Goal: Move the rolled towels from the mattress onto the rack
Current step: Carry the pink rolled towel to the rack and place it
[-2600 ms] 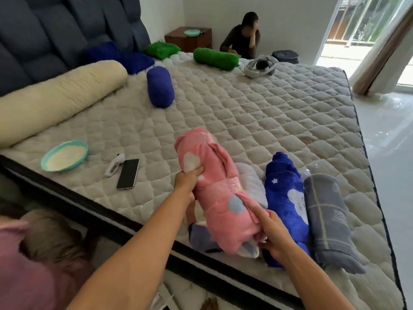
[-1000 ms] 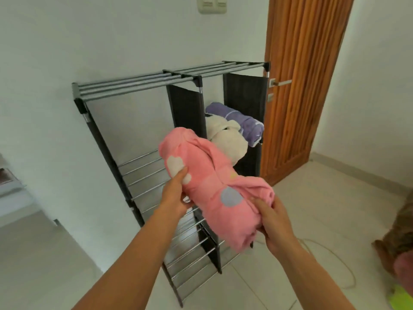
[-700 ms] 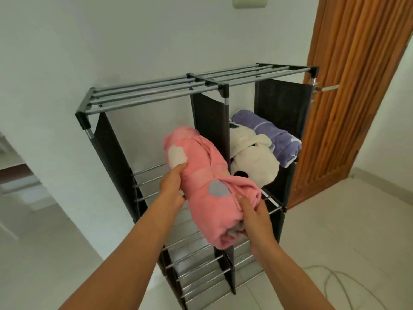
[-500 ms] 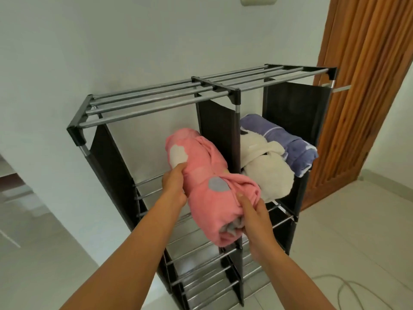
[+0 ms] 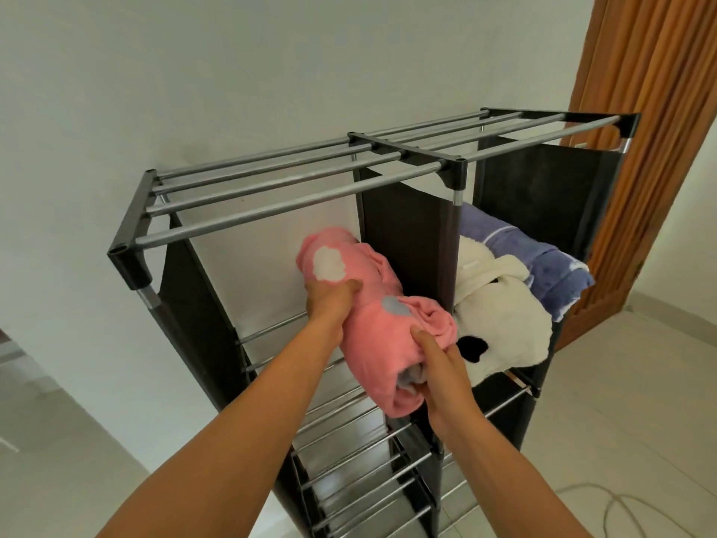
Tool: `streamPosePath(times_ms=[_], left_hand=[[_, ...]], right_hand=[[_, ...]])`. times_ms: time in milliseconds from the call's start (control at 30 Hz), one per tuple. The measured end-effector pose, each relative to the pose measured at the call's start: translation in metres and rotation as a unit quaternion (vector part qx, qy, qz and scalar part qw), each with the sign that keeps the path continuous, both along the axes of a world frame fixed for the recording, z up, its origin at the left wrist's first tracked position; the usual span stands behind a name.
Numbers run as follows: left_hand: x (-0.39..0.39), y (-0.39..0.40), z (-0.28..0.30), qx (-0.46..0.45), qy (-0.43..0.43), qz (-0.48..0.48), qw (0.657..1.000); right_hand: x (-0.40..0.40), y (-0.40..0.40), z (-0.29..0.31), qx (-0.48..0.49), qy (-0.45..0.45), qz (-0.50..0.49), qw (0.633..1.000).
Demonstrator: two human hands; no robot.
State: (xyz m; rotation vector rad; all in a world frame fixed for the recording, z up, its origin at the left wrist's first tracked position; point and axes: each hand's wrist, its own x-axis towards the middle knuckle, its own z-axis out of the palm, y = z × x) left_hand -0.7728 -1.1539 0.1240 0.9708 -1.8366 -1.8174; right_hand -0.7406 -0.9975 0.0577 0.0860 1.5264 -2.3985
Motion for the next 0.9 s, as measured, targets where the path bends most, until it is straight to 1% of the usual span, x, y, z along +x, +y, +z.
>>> streamPosePath(times_ms=[100,200,300,333,367,433,467,500,567,600,633,667,700,733,767,800,833,867,900], left_hand=[[0.005,0.003,-0.01,-0.051,-0.04,-0.022,0.998],[0.013,0.005,-0.025,-0.101,-0.074,-0.04,0.991],[0.017,0.005,-0.029,-0.121,-0.09,-0.037,0.988],[0.019,0.007,-0.03,-0.14,-0.098,-0.037,0.985],[0.023,0.011,-0.03,-0.174,-0.112,-0.04,0.978],[0.033,0.024,-0.027,-0.277,-0.13,-0.053,0.951],[0.041,0.033,-0.026,-0.336,-0.116,-0.061,0.933],[0.049,0.044,-0.026,-0.387,-0.075,-0.073,0.916],[0.066,0.071,-0.029,-0.454,0.071,-0.115,0.881],[0.073,0.088,-0.03,-0.459,0.143,-0.157,0.863],[0.077,0.106,-0.033,-0.443,0.191,-0.218,0.848],[0.079,0.125,-0.039,-0.417,0.201,-0.293,0.837],[0.077,0.145,-0.047,-0.39,0.181,-0.373,0.822],[0.072,0.167,-0.058,-0.372,0.14,-0.45,0.8],[0.067,0.191,-0.074,-0.366,0.081,-0.521,0.767],[0.064,0.216,-0.093,-0.372,0.012,-0.582,0.723],[0.065,0.242,-0.111,-0.393,-0.056,-0.635,0.663],[0.07,0.268,-0.13,-0.424,-0.106,-0.678,0.591],[0.079,0.294,-0.146,-0.451,-0.137,-0.714,0.517]], right_hand=[[0.001,0.001,-0.009,0.035,0.018,-0.021,0.999],[0.002,0.003,-0.018,0.1,0.071,-0.03,0.992],[0.003,0.009,-0.021,0.172,0.125,-0.016,0.977],[0.005,0.011,-0.022,0.194,0.133,-0.004,0.972],[0.006,0.014,-0.026,0.206,0.132,0.004,0.97],[0.009,0.023,-0.034,0.198,0.079,0.018,0.977],[0.011,0.029,-0.036,0.194,0.056,0.023,0.979],[0.014,0.036,-0.038,0.196,0.038,0.026,0.98],[0.024,0.058,-0.048,0.207,-0.012,0.005,0.978],[0.03,0.074,-0.056,0.213,-0.042,-0.015,0.976],[0.039,0.093,-0.065,0.209,-0.071,-0.041,0.974],[0.049,0.115,-0.074,0.202,-0.102,-0.072,0.971],[0.062,0.138,-0.082,0.192,-0.133,-0.106,0.967],[0.078,0.163,-0.091,0.185,-0.163,-0.139,0.959],[0.097,0.189,-0.097,0.178,-0.188,-0.172,0.95],[0.118,0.216,-0.101,0.176,-0.207,-0.203,0.941],[0.141,0.244,-0.103,0.171,-0.222,-0.238,0.93],[0.168,0.273,-0.106,0.164,-0.234,-0.276,0.918],[0.196,0.301,-0.108,0.151,-0.245,-0.319,0.903]])
